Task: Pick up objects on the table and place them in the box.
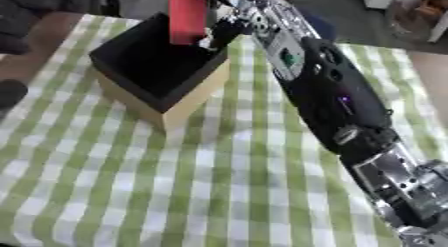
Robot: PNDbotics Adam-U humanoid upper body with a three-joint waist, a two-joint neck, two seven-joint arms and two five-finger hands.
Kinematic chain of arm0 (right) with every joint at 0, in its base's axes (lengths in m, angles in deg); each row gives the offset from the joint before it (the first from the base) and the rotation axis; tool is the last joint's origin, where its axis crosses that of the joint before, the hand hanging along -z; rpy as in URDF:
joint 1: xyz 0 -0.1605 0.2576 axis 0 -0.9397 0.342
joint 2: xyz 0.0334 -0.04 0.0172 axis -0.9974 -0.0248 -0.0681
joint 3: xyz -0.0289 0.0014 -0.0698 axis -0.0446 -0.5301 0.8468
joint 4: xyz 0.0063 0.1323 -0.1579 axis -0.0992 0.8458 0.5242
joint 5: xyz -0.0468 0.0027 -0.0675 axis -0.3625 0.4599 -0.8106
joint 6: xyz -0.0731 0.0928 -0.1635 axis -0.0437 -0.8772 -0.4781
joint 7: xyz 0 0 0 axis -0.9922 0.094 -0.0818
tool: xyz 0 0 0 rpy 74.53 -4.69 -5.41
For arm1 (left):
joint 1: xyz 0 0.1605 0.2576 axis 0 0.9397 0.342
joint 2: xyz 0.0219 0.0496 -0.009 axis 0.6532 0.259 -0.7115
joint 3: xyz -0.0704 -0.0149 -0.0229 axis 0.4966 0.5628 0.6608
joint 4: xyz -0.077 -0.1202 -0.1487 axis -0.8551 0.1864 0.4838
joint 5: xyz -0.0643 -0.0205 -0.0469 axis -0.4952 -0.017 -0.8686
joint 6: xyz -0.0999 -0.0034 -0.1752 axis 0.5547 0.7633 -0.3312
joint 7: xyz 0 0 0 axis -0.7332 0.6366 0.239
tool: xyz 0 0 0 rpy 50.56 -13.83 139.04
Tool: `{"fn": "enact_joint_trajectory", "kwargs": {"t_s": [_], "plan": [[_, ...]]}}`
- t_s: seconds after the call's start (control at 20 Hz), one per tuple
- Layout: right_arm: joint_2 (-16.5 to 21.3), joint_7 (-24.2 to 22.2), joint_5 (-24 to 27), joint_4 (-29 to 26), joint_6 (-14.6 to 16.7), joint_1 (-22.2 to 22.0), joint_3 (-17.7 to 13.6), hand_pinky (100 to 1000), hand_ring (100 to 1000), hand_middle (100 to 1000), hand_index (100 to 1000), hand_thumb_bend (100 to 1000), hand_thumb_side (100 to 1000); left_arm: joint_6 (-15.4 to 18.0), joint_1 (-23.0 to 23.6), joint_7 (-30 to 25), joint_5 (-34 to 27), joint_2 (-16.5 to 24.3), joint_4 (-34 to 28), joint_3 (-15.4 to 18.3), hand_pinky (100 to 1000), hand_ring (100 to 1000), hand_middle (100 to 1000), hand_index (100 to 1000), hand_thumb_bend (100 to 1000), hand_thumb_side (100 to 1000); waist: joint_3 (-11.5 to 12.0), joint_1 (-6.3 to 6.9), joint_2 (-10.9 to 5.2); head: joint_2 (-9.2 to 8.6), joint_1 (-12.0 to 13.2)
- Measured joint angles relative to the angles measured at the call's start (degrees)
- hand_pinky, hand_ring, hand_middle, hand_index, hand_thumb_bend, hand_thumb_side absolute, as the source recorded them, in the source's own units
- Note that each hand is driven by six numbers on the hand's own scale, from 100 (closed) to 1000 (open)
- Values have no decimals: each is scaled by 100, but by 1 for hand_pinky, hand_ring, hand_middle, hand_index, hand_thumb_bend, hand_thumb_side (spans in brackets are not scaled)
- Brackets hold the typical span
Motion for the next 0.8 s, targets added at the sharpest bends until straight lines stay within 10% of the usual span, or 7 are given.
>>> {"fn": "enact_joint_trajectory", "kwargs": {"t_s": [0.35, 0.8], "plan": [[-297, 473, -1081, 596, 186, -9, -229, 684, 610, 521, 636, 389, 100, 17, -80, -72, -7, -46, -3, -35, 760, 675, 703, 769, 667, 481, 218, -20, 61, -80, -103], [-397, 550, -1224, 939, 217, -8, -482, 683, 616, 533, 651, 411, 100, 21, -113, -121, -20, -47, -7, -65, 759, 675, 704, 770, 668, 484, 283, -19, 84, -89, -113]]}}
